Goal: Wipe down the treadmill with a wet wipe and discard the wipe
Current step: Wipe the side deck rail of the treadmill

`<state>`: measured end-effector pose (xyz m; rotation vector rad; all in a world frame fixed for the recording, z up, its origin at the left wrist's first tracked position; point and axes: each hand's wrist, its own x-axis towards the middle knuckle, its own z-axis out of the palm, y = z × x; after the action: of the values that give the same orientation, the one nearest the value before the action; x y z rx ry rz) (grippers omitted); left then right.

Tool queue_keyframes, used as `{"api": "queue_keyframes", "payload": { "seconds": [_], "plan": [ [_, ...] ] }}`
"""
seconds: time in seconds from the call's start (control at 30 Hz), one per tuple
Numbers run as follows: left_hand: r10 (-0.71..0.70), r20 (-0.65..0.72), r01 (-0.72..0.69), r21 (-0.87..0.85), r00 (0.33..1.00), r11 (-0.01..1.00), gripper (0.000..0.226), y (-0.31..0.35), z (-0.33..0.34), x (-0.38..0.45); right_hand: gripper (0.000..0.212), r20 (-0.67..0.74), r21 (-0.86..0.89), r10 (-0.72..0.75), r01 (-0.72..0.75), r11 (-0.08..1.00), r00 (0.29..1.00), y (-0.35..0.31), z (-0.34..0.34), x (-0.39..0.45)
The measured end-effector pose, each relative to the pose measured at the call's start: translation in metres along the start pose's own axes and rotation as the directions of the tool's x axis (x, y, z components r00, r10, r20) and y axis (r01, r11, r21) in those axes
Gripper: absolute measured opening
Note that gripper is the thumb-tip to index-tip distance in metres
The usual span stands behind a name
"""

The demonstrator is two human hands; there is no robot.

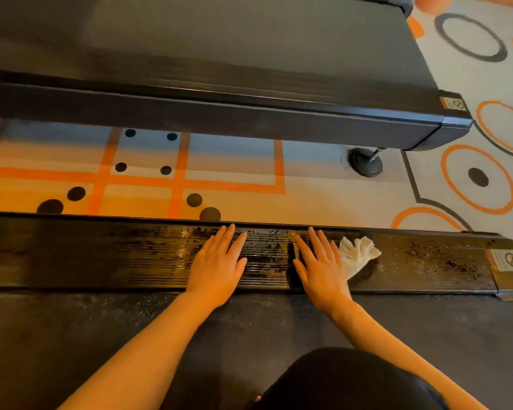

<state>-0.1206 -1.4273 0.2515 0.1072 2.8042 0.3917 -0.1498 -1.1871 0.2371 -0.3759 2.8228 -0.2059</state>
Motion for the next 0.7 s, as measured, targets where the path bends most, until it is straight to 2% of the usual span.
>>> {"api": "queue_keyframes", "payload": {
  "seconds": [0.17, 0.3, 0.47, 0.53, 0.7],
  "plan": [
    [-0.065, 0.078, 0.071, -0.081, 0.995, 0.994, 0.056, 0.012, -0.002, 0.017, 0.073, 0.021, -0.005, 0.032, -0.032, 0.999, 0.999, -0.018, -0.012, -0.005],
    [0.041, 0.123, -0.032, -0.072, 0.992, 0.997, 0.058, 0.036, 0.000, 0.027, 0.057, 0.025, -0.006, 0.100, -0.100, 0.995, 0.995, -0.023, -0.029, -0.013],
    [0.187, 0.222, -0.189, -0.014, 0.957, 0.982, 0.059, 0.025, 0.005, 0.016, 0.057, 0.021, -0.086, 0.202, -0.199, 0.976, 0.979, -0.030, -0.041, -0.035],
    [0.202, 0.251, -0.198, -0.041, 0.947, 0.979, 0.059, 0.024, -0.001, 0.018, 0.057, 0.031, -0.114, 0.249, -0.244, 0.963, 0.968, -0.035, -0.042, -0.045],
    [0.213, 0.196, -0.184, -0.158, 0.957, 0.970, 0.058, 0.041, -0.022, 0.022, 0.059, 0.058, -0.215, 0.337, -0.317, 0.924, 0.940, -0.044, -0.061, -0.074]
  ]
}}
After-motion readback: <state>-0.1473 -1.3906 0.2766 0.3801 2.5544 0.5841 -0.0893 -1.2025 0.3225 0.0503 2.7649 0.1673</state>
